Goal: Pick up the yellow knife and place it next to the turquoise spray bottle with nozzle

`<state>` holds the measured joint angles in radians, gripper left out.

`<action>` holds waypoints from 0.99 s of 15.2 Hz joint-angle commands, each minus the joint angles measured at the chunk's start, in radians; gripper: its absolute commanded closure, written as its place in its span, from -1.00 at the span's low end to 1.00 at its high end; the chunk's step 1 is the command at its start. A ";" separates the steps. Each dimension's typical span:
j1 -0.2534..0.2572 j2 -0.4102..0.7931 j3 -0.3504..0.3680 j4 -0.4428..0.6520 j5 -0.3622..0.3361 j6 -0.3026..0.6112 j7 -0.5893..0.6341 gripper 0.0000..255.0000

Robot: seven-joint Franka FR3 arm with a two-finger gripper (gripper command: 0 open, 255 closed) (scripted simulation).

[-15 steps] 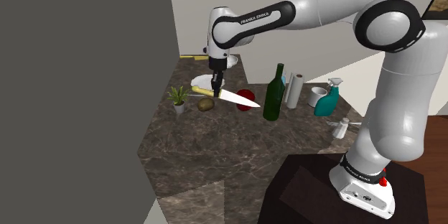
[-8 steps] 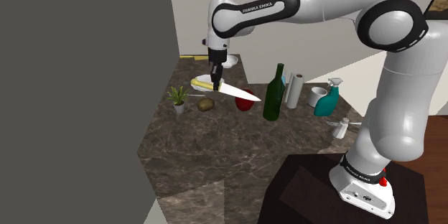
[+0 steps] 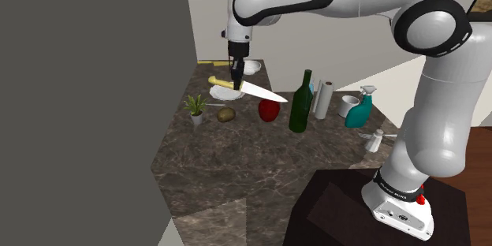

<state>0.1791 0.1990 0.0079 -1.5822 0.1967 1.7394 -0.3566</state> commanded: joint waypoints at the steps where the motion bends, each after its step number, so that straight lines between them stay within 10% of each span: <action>1: -0.001 0.000 -0.001 0.025 -0.001 -0.025 0.003 1.00; 15: -0.086 -0.446 -0.085 -0.486 -0.027 0.009 -0.167 1.00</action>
<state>0.0988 -0.2088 -0.0708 -2.0342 0.1745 1.7547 -0.5135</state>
